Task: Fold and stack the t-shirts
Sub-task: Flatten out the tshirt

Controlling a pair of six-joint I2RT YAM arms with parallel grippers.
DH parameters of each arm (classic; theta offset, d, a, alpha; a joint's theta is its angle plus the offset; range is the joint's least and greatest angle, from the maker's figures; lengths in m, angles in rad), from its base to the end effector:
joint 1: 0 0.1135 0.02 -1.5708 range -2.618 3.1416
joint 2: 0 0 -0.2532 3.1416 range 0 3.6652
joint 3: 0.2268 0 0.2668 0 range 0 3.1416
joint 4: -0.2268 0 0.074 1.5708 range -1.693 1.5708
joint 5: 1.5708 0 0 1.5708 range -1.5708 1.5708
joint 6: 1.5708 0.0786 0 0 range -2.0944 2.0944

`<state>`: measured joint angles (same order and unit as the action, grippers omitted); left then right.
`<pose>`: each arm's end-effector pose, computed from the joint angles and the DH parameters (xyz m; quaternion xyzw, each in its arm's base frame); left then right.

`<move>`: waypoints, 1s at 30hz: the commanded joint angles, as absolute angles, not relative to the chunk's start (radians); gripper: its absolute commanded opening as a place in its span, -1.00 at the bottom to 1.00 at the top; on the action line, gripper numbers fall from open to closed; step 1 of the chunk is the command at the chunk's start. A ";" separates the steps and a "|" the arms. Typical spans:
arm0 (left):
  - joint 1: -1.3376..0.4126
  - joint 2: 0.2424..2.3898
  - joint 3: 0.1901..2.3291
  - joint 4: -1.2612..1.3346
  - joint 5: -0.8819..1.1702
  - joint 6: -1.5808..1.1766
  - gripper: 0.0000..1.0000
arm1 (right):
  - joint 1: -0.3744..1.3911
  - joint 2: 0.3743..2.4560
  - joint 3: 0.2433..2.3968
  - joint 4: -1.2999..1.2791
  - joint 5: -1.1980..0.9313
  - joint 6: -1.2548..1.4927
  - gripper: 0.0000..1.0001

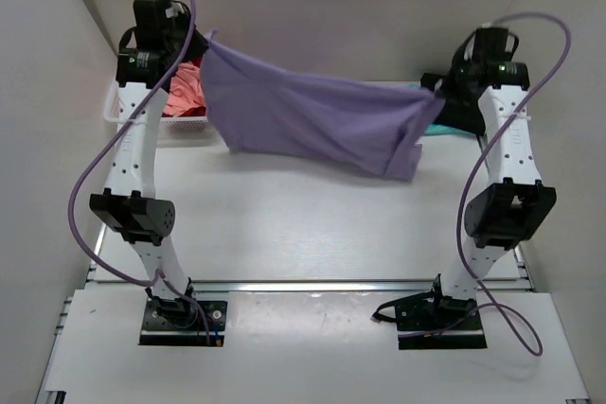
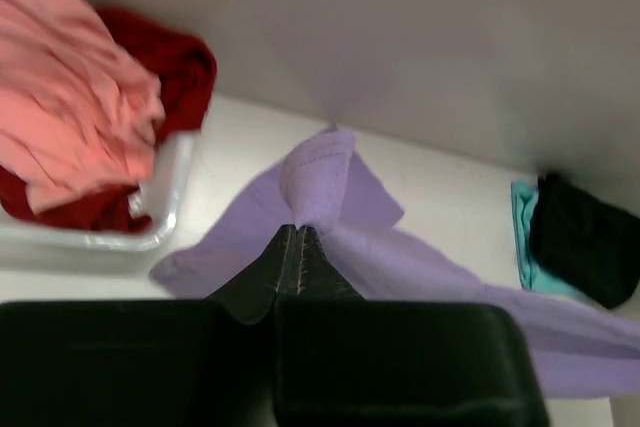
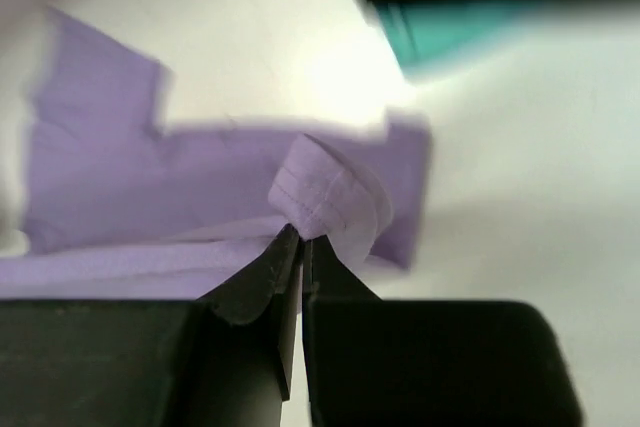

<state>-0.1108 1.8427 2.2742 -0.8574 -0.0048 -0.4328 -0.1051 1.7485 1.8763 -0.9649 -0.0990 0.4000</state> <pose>0.4354 -0.0481 0.4576 -0.1360 0.8295 -0.1435 0.5223 0.4154 -0.0360 0.3423 0.2158 0.9072 0.0983 0.3476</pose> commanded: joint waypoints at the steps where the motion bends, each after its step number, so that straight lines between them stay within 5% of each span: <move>1: -0.113 1.717 2.402 -0.766 -0.083 -0.344 -1.00 | -0.074 1.703 2.152 -0.867 -0.118 0.313 -1.00; 11: -0.167 1.113 1.564 -0.671 -0.101 -0.400 -1.00 | -0.111 1.407 1.665 -0.868 -0.109 0.331 -1.00; 15: -0.170 0.967 1.438 -0.791 -0.112 -0.431 -1.00 | -0.107 1.260 1.459 -0.902 -0.043 0.370 -1.00; 19: -0.140 0.969 1.454 -0.795 -0.133 -0.397 -1.00 | -0.143 1.149 1.379 -0.864 -0.018 0.388 -1.00; 30: -0.149 1.234 1.410 -0.674 -0.043 -0.457 -1.00 | -0.149 1.492 1.454 -0.862 -0.192 0.359 -1.00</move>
<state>-0.1501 1.1622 1.4265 -0.7483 -0.0776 -0.4252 -0.1455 1.3869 1.4094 -0.9180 -0.1390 0.3759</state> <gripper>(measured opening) 0.015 0.009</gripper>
